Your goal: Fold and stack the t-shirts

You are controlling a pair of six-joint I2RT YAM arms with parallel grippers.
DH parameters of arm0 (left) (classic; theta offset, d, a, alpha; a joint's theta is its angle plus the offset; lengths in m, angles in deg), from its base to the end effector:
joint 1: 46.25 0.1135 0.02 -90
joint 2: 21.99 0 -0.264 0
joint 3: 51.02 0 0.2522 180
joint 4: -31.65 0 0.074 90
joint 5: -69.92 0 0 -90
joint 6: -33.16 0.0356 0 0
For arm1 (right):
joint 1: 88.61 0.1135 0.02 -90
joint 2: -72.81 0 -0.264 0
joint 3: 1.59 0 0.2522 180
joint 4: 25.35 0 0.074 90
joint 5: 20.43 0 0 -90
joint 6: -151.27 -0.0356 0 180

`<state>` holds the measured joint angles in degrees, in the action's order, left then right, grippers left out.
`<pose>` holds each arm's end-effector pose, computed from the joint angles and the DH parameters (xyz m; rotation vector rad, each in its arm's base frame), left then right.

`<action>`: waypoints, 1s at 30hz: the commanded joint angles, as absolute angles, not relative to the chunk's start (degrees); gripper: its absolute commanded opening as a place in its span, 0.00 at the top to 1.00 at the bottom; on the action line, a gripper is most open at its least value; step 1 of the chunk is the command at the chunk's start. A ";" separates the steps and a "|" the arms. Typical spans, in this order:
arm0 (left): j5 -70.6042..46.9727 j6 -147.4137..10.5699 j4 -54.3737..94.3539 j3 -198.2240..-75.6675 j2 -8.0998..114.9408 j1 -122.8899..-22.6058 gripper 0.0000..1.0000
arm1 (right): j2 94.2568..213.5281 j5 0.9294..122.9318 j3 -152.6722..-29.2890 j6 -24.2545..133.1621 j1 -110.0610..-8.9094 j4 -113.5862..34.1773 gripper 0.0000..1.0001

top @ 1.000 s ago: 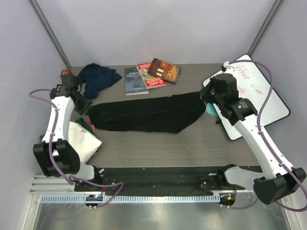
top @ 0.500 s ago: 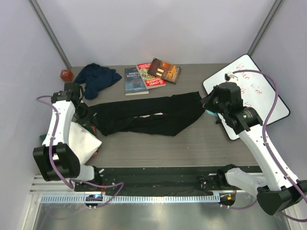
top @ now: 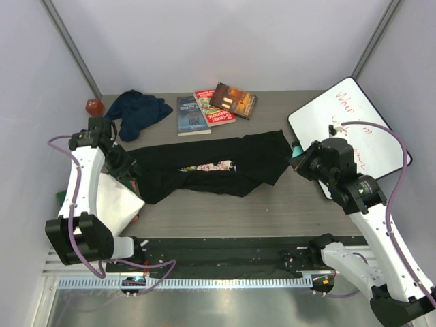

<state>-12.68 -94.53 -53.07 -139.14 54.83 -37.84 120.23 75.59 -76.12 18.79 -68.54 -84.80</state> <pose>0.2364 0.0303 0.3152 -1.1028 2.6612 -0.2863 0.1500 0.0508 0.3643 0.4849 2.1236 0.5243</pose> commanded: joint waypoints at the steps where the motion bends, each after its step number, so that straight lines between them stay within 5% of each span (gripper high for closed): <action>1: -9.97 -95.86 -48.65 -135.45 57.28 -39.83 0.63 | 120.36 74.50 -75.02 17.50 -68.75 -84.37 0.99; 30: -25.26 -92.09 -44.07 -137.02 78.64 -54.86 0.59 | 122.38 71.77 -72.56 17.76 -68.75 -79.71 0.99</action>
<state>-22.58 -93.81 -44.57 -134.73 76.69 -53.89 122.35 72.73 -72.58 17.78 -68.54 -82.83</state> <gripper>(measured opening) 0.413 0.017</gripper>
